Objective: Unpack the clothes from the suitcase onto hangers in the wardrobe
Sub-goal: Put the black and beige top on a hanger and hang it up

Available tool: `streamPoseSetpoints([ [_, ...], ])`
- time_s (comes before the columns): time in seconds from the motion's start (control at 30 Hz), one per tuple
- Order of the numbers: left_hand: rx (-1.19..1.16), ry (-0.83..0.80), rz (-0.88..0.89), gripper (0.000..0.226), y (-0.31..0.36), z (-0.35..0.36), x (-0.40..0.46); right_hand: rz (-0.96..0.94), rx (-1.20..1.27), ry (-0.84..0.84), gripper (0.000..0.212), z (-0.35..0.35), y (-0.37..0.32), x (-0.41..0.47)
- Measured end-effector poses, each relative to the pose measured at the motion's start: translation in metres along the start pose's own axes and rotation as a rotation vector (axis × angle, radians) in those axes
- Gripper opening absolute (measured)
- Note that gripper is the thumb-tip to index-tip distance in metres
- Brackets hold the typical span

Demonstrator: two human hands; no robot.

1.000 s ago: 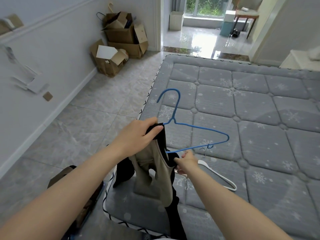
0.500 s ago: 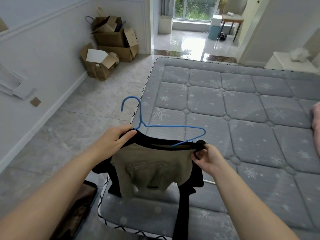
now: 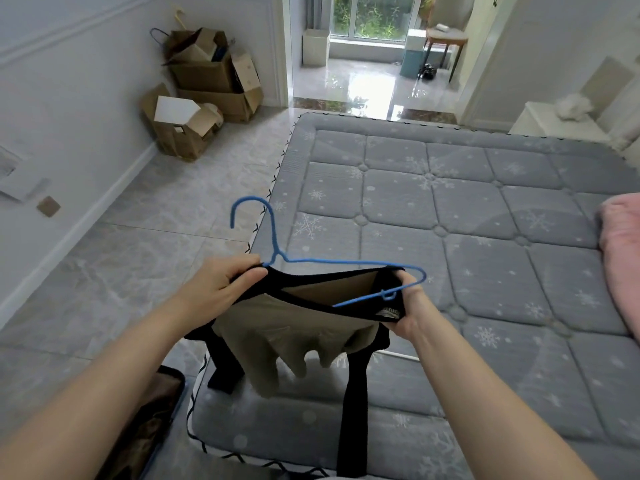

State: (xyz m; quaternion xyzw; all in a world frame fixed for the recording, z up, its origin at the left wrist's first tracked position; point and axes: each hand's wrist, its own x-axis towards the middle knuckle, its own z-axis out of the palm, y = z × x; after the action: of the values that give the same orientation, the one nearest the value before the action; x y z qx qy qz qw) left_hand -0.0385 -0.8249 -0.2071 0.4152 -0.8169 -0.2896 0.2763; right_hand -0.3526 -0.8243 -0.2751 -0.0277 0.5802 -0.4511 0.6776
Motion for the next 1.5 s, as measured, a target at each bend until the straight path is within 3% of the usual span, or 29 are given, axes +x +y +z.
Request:
streamPoseSetpoints([
  [0.13, 0.117, 0.045, 0.008, 0.033, -0.010, 0.000, -0.004, -0.054, -0.070, -0.002, 0.016, -0.008, 0.001, 0.002],
  [0.3, 0.383, 0.154, -0.008, 0.030, -0.019, 0.001, -0.013, -0.144, -0.126, 0.123, 0.028, -0.010, -0.006, 0.002],
  [0.4, 0.432, 0.188, -0.004, 0.029, -0.016, 0.003, -0.015, -0.255, -0.254, 0.200, 0.003, -0.008, -0.008, 0.000],
  [0.63, 0.604, 0.187, 0.128, 0.049, 0.000, 0.019, -0.008, -0.579, -0.744, 0.354, 0.024, 0.009, -0.010, -0.018],
  [0.9, 0.662, 0.091, 0.057, 0.040, 0.007, 0.045, -0.006, -0.788, -1.005, 0.147, 0.018, 0.049, -0.007, -0.053],
  [1.0, 0.487, 0.141, -0.067, 0.036, 0.007, 0.037, -0.005, -0.803, -1.048, 0.041, 0.022, 0.057, -0.015, -0.067],
  [1.1, 0.397, 0.218, -0.090, 0.036, 0.009, 0.023, -0.005, -0.769, -1.313, -0.016, 0.021, 0.062, -0.018, -0.077],
  [1.2, 0.395, 0.269, -0.097, 0.040, 0.010, 0.011, -0.008, -0.750, -1.295, -0.229, 0.037, 0.061, -0.027, -0.084],
  [1.27, 0.381, 0.295, -0.086, 0.039, 0.010, 0.001, -0.008, -0.876, -1.440, -0.286, 0.032, 0.059, -0.033, -0.084],
  [1.33, 0.369, 0.294, -0.057, 0.040, 0.012, -0.011, -0.007, -1.112, -1.564, -0.209, 0.014, 0.059, -0.038, -0.084],
  [1.4, 0.395, 0.305, -0.028, 0.040, 0.014, -0.023, -0.006, -1.280, -1.539, -0.220, 0.012, 0.065, -0.039, -0.086],
  [1.5, 0.486, 0.375, -0.011, 0.041, 0.014, -0.044, -0.005, -1.356, -1.424, -0.282, 0.008, 0.077, -0.038, -0.095],
])
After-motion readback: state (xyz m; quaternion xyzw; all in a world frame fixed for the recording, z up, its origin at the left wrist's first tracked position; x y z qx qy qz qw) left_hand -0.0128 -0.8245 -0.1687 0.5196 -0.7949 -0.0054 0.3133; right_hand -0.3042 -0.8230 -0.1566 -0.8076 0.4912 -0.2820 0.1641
